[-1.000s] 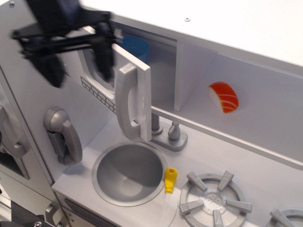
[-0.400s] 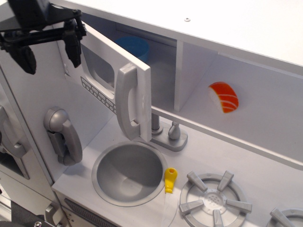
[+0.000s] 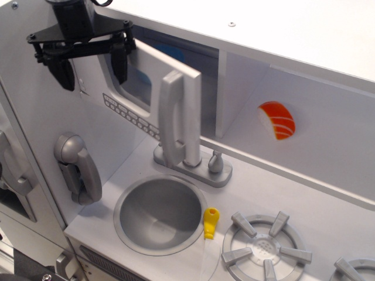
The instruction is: Close microwave
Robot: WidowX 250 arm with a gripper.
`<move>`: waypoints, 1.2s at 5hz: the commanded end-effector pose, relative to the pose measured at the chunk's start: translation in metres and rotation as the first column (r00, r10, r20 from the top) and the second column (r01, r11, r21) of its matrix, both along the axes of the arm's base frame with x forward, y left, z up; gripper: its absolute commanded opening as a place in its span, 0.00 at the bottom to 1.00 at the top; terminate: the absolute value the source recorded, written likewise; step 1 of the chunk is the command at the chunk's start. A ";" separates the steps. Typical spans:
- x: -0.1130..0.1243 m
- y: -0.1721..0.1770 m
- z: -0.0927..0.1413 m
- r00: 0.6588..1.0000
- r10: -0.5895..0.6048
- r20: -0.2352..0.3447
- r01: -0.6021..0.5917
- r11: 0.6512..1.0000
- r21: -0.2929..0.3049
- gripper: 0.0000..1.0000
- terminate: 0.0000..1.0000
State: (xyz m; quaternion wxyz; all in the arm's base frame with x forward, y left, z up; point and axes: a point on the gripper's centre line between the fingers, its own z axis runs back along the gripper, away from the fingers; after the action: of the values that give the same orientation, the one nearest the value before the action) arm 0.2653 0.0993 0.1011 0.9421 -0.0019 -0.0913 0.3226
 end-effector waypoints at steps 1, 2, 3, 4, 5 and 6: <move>0.007 -0.010 0.024 0.998 0.010 0.065 -0.009 1.000 -0.014 1.00 0.00; 0.013 -0.013 0.027 0.997 0.023 0.075 -0.021 0.999 -0.023 1.00 0.00; 0.014 -0.015 0.028 0.996 0.028 0.085 -0.025 0.999 -0.029 1.00 0.00; 0.005 -0.012 0.024 0.997 0.006 0.083 -0.004 1.000 -0.016 1.00 0.00; -0.008 -0.007 0.018 0.995 -0.043 0.088 0.042 0.999 0.017 1.00 0.00; 0.005 -0.009 0.021 0.995 0.008 0.102 -0.008 1.000 -0.003 1.00 0.00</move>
State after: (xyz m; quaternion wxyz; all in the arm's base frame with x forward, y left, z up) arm 0.2765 0.0895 0.1054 0.9365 -0.0188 -0.1187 0.3293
